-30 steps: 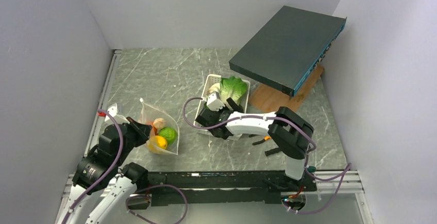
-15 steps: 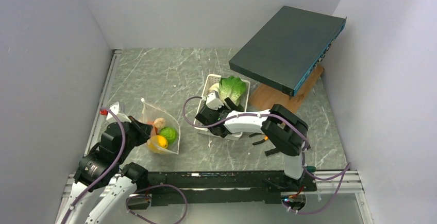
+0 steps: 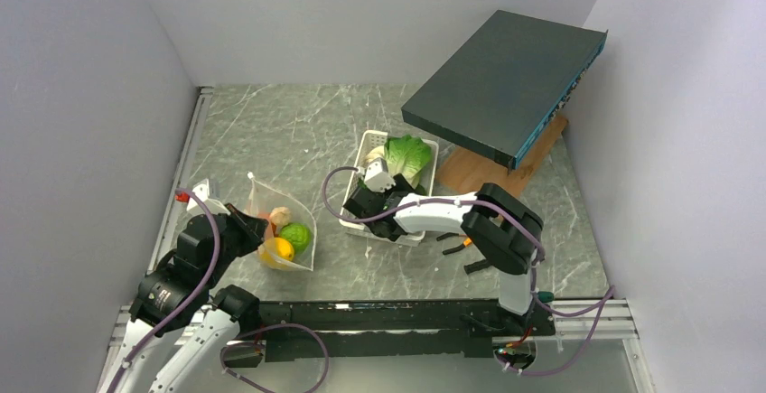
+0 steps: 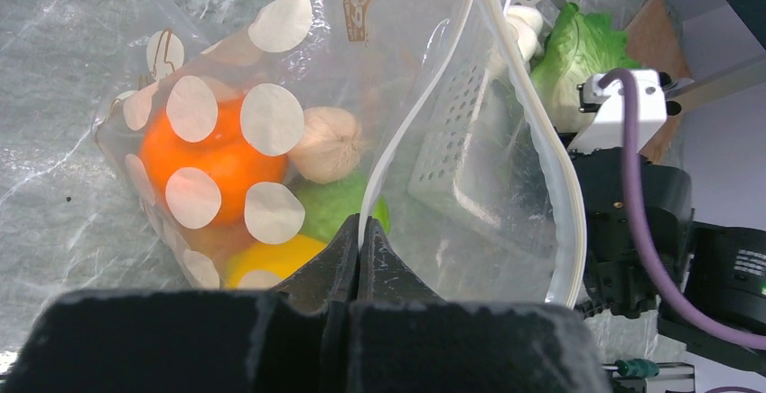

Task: Place the food in the zip-top bag and seal the zipper
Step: Pick up the fake fruit from the bin.

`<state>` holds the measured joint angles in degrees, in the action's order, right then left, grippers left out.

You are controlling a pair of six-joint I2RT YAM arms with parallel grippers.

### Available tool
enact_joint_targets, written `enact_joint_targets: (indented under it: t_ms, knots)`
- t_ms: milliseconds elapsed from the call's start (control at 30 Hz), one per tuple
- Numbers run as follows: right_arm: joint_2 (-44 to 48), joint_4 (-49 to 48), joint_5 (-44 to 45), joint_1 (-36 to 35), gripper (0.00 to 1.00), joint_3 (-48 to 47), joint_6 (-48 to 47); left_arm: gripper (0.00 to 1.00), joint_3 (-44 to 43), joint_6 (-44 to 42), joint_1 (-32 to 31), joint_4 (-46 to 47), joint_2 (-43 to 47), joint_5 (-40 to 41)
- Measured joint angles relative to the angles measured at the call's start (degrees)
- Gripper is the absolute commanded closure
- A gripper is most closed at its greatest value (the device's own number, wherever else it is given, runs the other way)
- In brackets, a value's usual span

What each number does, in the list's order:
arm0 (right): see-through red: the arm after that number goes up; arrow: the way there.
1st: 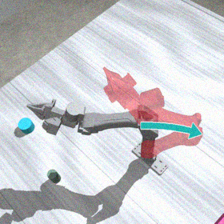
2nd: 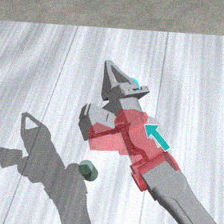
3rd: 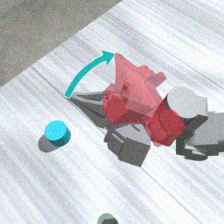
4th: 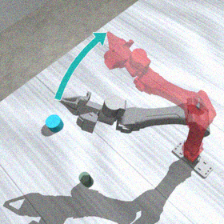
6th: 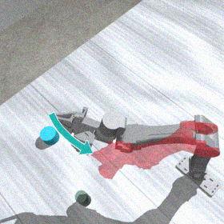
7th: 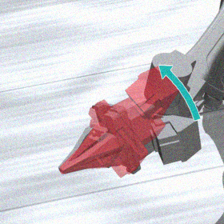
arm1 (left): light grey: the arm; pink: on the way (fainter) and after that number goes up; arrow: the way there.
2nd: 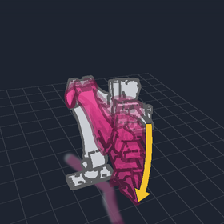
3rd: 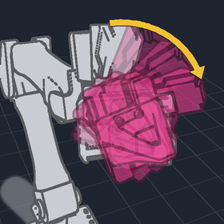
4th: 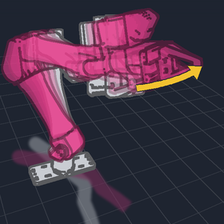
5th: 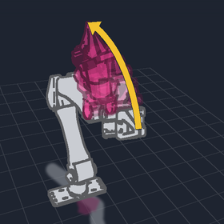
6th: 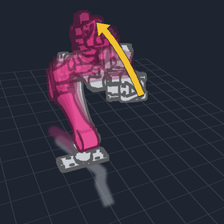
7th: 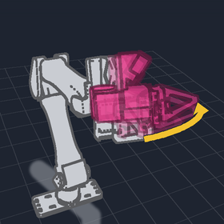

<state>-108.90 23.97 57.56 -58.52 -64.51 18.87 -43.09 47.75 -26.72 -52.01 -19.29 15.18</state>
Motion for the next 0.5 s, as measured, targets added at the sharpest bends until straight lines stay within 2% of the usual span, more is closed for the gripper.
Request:
enact_joint_targets:
  t_ms: [267,367,500]
  knots:
    - [7.63,3.06,-6.86,-0.39,0.84,0.04,1.75,1.00,0.00,-0.24,0.00,0.07,-0.09,-0.33]
    - [11.50,3.58,-8.83,-0.57,0.97,0.04,1.70,1.00,0.00,-0.28,0.00,0.24,-0.17,-0.35]
    - [16.50,3.69,-14.38,-0.68,0.99,0.39,1.46,1.00,0.00,-0.31,0.00,0.57,-0.48,-0.57]
